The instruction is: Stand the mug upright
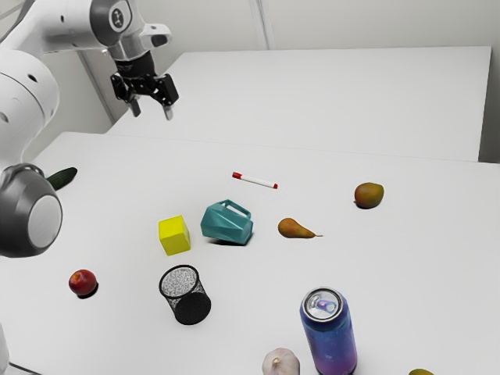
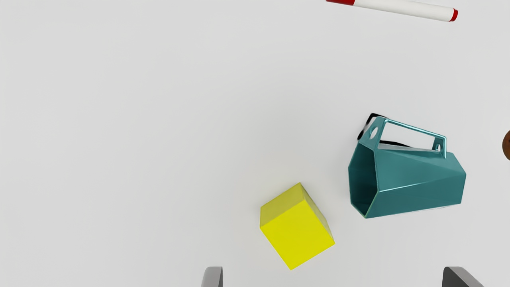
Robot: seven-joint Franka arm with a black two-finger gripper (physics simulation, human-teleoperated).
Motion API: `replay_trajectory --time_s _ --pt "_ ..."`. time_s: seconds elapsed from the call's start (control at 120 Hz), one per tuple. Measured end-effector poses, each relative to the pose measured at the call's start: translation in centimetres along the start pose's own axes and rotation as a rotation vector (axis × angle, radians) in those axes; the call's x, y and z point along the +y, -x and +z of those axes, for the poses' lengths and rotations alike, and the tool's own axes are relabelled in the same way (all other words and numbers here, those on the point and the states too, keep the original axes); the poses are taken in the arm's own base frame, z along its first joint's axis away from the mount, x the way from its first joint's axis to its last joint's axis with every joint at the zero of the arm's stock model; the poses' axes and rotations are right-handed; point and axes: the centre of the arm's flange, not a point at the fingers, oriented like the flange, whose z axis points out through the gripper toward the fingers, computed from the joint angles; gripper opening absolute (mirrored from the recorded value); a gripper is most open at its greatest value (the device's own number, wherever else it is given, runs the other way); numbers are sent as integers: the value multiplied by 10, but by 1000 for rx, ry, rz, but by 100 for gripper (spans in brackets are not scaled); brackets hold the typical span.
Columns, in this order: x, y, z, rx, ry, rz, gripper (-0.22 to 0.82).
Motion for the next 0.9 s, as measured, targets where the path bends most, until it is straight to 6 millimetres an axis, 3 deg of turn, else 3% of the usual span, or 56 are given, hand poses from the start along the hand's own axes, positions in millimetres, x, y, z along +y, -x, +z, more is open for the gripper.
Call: replay_trajectory --time_s 0.225,0.408,0.533,0.725,0.9 --pt "2 9 6 -10 38 13 60" --pt "-16 58 81 -91 148 -30 60" --pt "-19 78 119 -79 178 -50 60" --pt "-10 81 166 -4 251 -60 60" --pt "-6 67 192 106 314 -70 60"
